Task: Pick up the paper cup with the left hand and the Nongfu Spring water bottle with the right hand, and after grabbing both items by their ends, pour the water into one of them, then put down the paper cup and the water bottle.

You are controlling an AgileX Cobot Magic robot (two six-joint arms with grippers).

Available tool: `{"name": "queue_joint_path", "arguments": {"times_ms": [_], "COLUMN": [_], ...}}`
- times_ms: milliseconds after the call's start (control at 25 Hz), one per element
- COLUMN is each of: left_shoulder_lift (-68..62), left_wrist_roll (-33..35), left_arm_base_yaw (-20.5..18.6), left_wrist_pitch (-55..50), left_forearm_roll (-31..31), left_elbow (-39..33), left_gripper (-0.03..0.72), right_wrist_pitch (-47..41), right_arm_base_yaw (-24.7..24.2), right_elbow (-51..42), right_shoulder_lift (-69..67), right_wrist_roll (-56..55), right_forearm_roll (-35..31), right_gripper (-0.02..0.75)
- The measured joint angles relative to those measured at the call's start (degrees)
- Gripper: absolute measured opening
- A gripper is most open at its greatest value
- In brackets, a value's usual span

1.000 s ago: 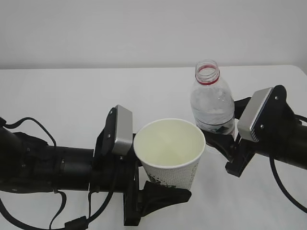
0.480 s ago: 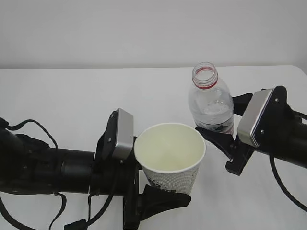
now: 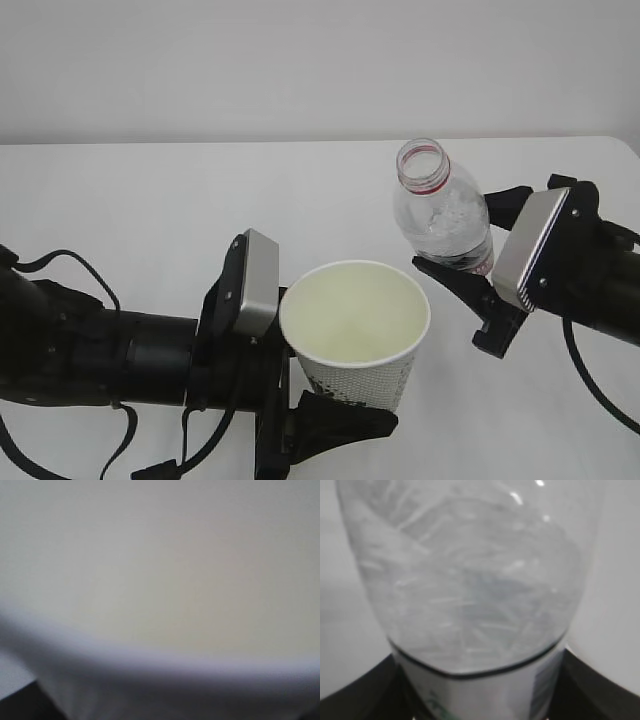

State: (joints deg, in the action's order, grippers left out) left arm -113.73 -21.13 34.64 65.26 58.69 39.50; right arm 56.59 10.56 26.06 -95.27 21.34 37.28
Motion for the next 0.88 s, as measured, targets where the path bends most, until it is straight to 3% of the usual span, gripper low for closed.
{"name": "queue_joint_path", "arguments": {"times_ms": [880], "left_shoulder_lift": [0.0], "left_wrist_roll": [1.9], "left_arm_base_yaw": [0.0], "left_wrist_pitch": [0.0], "left_forearm_roll": [-0.1], "left_elbow": [0.0], "left_gripper": [0.547], "right_wrist_pitch": [3.1], "right_arm_base_yaw": [0.0], "right_elbow": [0.0], "right_shoulder_lift": [0.0], "right_wrist_roll": [9.8], "right_forearm_roll": [-7.4], "right_gripper": [0.509]}}
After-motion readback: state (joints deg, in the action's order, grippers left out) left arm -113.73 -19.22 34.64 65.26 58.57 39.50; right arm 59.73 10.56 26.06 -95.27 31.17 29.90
